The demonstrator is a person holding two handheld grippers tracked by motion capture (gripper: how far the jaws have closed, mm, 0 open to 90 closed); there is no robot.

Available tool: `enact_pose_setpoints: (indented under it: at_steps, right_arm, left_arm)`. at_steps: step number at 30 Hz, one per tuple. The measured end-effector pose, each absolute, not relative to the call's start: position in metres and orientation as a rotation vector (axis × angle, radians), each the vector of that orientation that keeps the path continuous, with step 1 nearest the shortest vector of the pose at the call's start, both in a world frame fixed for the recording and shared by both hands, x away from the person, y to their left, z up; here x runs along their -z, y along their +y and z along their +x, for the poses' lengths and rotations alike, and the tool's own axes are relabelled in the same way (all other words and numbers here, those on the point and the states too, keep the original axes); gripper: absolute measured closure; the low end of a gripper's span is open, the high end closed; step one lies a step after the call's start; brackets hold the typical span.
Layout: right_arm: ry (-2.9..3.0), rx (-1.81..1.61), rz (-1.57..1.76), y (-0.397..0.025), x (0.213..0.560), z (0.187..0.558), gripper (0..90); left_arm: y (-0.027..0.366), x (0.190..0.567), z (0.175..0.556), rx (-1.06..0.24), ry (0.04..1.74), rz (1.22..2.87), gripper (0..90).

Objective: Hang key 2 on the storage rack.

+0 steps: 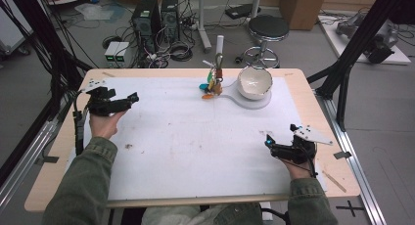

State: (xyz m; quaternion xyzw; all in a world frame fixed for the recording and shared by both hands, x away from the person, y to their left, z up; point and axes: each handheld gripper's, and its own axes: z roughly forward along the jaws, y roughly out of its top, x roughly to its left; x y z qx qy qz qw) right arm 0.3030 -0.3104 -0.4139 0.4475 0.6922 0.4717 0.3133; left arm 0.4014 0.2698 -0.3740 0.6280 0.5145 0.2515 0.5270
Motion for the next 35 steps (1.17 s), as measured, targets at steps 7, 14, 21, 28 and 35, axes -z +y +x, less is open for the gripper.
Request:
enact_pose_setpoints:
  at_steps: [7,14,21,28,35]
  right_arm:
    - [1.825,-1.24,1.175,-0.31,0.414,0.303,1.8]
    - [1.826,-1.238,1.172,-0.31,0.414,0.303,1.8]
    - [1.827,-1.24,1.174,-0.31,0.414,0.303,1.8]
    - [1.829,-1.243,1.173,-0.309,0.414,0.303,1.8]
    - [1.837,-1.236,1.17,-0.309,0.415,0.305,1.8]
  left_arm:
    - [0.273,0.386,0.384,-0.638,1.23,1.503,1.6]
    - [0.275,0.394,0.367,-0.672,1.233,1.497,1.6]
    - [0.287,0.399,0.347,-0.727,1.236,1.456,1.6]
    - [0.314,0.404,0.327,-0.798,1.288,1.343,1.6]
    - [0.325,0.404,0.322,-0.829,1.322,1.301,1.6]
